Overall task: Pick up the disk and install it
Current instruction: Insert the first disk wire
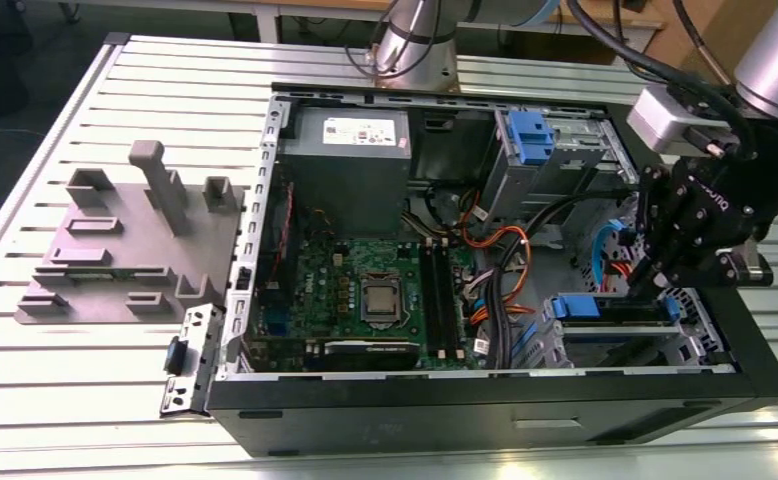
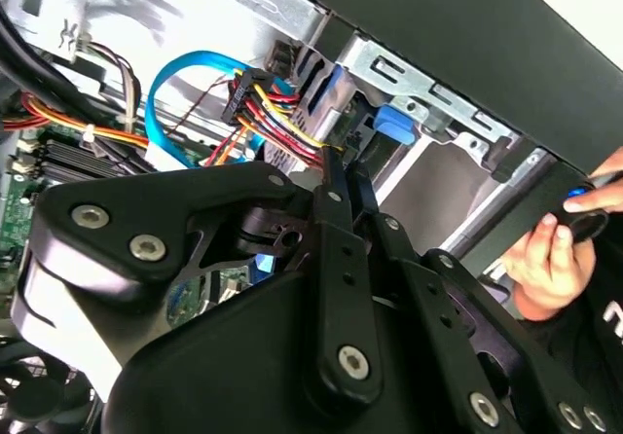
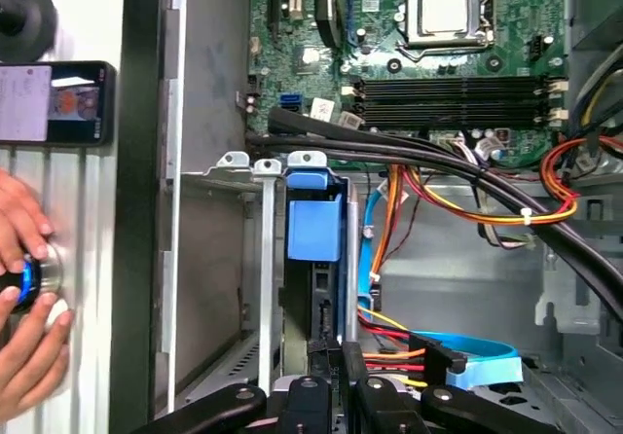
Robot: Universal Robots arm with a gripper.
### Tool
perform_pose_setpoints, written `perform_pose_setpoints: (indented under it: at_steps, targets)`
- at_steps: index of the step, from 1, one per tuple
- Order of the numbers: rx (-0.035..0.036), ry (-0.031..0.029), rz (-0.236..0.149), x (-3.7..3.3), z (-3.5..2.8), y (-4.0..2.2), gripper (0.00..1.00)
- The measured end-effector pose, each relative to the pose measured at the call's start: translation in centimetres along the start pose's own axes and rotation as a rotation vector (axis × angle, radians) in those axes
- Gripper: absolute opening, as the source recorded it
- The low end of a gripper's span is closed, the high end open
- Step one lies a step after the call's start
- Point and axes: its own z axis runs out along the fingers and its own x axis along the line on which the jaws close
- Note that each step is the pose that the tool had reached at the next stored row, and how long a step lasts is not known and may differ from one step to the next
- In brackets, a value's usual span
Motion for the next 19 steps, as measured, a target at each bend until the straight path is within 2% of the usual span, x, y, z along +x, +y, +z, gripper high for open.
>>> perform_pose_setpoints:
  at_steps: [2, 4, 7, 12, 15, 19]
  targets:
    - [0.0001, -0.0164, -0.001, 0.2, 0.04, 0.0, 0.16]
    - [0.0004, -0.0251, -0.001, 0.48, 0.1, 0.0, 0.16]
    - [0.001, -0.0313, -0.001, 0.84, 0.16, -0.01, 0.16]
    - [0.0021, -0.0436, -0.001, 0.96, 0.19, 0.0, 0.16]
    - [0.0044, -0.0471, -0.001, 0.96, 0.18, 0.0, 0.16]
    - [0.0126, -0.0484, 0.0, 0.97, 0.15, 0.12, 0.16]
